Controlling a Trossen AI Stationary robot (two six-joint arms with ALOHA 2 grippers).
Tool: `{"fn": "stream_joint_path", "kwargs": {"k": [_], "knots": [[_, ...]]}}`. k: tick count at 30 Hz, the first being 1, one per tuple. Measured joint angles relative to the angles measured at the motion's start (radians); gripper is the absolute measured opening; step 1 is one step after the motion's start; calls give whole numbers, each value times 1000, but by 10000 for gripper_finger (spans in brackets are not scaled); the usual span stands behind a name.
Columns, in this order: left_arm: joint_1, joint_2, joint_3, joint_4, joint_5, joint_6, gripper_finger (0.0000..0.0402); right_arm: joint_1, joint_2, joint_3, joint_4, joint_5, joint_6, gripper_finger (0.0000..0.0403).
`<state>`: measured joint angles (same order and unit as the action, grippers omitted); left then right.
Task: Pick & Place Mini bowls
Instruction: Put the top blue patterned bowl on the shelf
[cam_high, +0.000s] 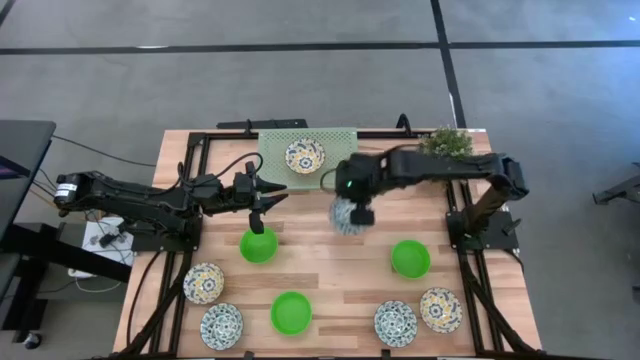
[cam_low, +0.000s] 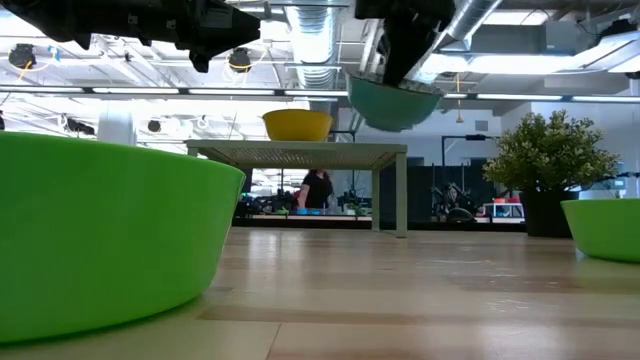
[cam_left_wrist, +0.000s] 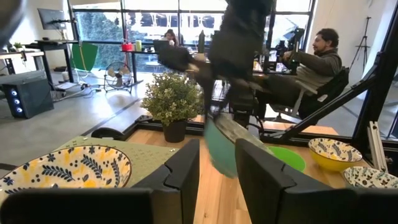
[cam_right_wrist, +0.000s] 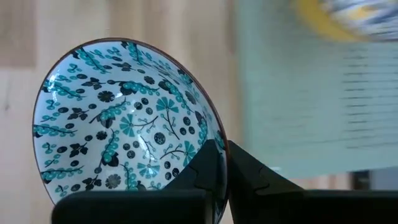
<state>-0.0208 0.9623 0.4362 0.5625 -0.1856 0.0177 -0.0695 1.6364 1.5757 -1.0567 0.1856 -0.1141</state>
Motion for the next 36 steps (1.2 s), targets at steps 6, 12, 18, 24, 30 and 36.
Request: {"fn": "stream_joint_path", "kwargs": {"k": [6, 12, 18, 24, 30, 36], "knots": [[0, 0, 0, 11, 0, -16, 104, -163, -60, 2, 117, -2, 19, 6], [0, 0, 0, 14, 0, -68, 104, -330, -51, 2, 124, -3, 60, 8], [0, 0, 0, 15, 0, -68, 104, -436, -16, 0, 147, -170, 63, 7], [0, 0, 0, 15, 0, -68, 104, -458, 24, 0, 157, -222, 63, 7], [0, 0, 0, 15, 0, -68, 104, -464, 38, 0, 137, -238, 56, 9], [0, 0, 0, 15, 0, -68, 104, -477, 37, 0, 129, -238, 55, 17]]}}
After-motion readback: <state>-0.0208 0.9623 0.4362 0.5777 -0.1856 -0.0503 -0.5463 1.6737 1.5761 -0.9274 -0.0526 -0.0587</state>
